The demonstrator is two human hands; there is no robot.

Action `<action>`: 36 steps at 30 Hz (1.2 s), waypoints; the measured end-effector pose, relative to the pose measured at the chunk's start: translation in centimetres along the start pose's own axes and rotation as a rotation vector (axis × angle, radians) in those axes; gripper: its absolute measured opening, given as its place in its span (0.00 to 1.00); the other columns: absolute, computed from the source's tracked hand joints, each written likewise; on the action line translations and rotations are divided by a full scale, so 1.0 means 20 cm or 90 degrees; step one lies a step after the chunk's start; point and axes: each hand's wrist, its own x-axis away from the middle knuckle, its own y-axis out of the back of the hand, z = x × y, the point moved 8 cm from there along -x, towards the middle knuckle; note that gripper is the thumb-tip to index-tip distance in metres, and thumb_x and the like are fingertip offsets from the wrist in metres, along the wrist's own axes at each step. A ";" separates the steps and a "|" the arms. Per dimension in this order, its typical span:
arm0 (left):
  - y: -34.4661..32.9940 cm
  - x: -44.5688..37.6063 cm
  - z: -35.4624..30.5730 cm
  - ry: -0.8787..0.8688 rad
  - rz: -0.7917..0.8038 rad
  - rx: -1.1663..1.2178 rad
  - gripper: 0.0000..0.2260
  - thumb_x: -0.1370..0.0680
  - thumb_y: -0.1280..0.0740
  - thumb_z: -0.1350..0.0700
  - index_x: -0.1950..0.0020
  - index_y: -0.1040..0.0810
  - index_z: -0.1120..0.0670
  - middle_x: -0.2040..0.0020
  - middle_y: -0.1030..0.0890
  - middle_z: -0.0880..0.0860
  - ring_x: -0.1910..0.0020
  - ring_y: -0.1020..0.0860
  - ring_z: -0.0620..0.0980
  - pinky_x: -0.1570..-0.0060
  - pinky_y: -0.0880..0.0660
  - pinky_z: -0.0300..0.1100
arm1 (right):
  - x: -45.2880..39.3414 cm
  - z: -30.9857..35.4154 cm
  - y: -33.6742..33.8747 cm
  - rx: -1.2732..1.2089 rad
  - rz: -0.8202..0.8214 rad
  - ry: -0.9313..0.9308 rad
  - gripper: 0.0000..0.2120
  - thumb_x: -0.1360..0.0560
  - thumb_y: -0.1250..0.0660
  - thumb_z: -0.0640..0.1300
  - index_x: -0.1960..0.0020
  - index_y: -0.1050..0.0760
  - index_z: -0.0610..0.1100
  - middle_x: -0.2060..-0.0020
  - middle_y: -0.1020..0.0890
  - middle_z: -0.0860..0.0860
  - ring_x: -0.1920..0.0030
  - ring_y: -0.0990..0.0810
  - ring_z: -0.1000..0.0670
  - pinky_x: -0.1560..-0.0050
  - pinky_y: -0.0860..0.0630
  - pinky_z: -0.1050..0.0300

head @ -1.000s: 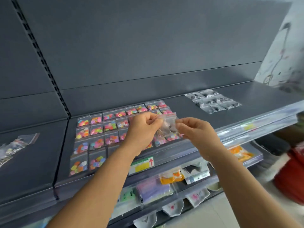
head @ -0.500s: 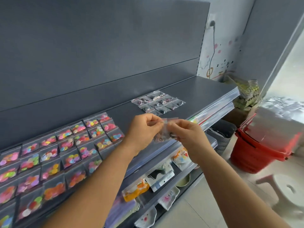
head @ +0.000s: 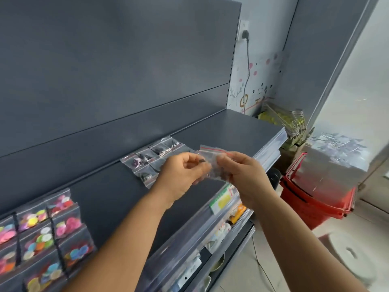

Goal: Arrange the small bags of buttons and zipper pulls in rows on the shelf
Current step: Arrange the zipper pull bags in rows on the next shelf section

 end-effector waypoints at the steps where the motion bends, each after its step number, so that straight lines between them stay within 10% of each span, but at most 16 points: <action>1: -0.01 -0.03 0.01 0.006 0.021 -0.020 0.05 0.28 0.27 0.57 0.54 0.20 0.54 0.63 0.16 0.52 0.64 0.20 0.47 0.59 0.21 0.43 | -0.04 0.00 0.01 -0.003 0.001 0.002 0.03 0.26 0.31 0.41 0.58 0.19 0.43 0.59 0.16 0.41 0.58 0.18 0.44 0.51 0.20 0.48; 11: 0.20 -0.14 0.06 0.019 -0.144 -0.006 0.04 0.27 0.29 0.58 0.54 0.19 0.52 0.57 0.16 0.52 0.59 0.19 0.46 0.53 0.21 0.43 | -0.30 -0.02 -0.21 -0.010 0.147 0.008 0.05 0.26 0.32 0.38 0.58 0.18 0.40 0.62 0.17 0.42 0.61 0.20 0.45 0.54 0.21 0.46; 17: 0.33 -0.01 0.10 0.050 -0.307 -0.030 0.05 0.26 0.31 0.60 0.62 0.19 0.54 0.69 0.18 0.46 0.71 0.24 0.43 0.66 0.24 0.38 | -0.39 -0.10 -0.36 0.028 0.279 -0.029 0.06 0.26 0.31 0.45 0.56 0.17 0.44 0.59 0.17 0.42 0.60 0.21 0.47 0.53 0.23 0.47; 25: 0.27 0.24 0.28 0.206 -0.448 -0.138 0.02 0.25 0.32 0.57 0.57 0.20 0.53 0.63 0.16 0.50 0.65 0.20 0.49 0.59 0.20 0.49 | -0.39 -0.24 -0.40 0.192 0.438 -0.057 0.04 0.27 0.30 0.38 0.61 0.20 0.42 0.72 0.19 0.51 0.73 0.22 0.56 0.70 0.23 0.60; 31: 0.19 0.34 0.34 0.287 -0.492 -0.303 0.05 0.24 0.34 0.55 0.49 0.22 0.52 0.60 0.17 0.47 0.64 0.22 0.45 0.64 0.24 0.40 | -0.36 -0.36 -0.43 0.375 0.513 0.013 0.05 0.27 0.30 0.42 0.61 0.21 0.43 0.70 0.19 0.50 0.72 0.25 0.50 0.68 0.27 0.56; 36: 0.16 0.36 0.27 0.296 -0.516 -0.548 0.18 0.23 0.34 0.52 0.34 0.30 0.50 0.41 0.24 0.48 0.43 0.26 0.50 0.47 0.27 0.44 | -0.34 -0.25 -0.42 0.572 0.424 0.334 0.14 0.28 0.30 0.44 0.43 0.25 0.49 0.51 0.30 0.55 0.56 0.27 0.52 0.58 0.31 0.60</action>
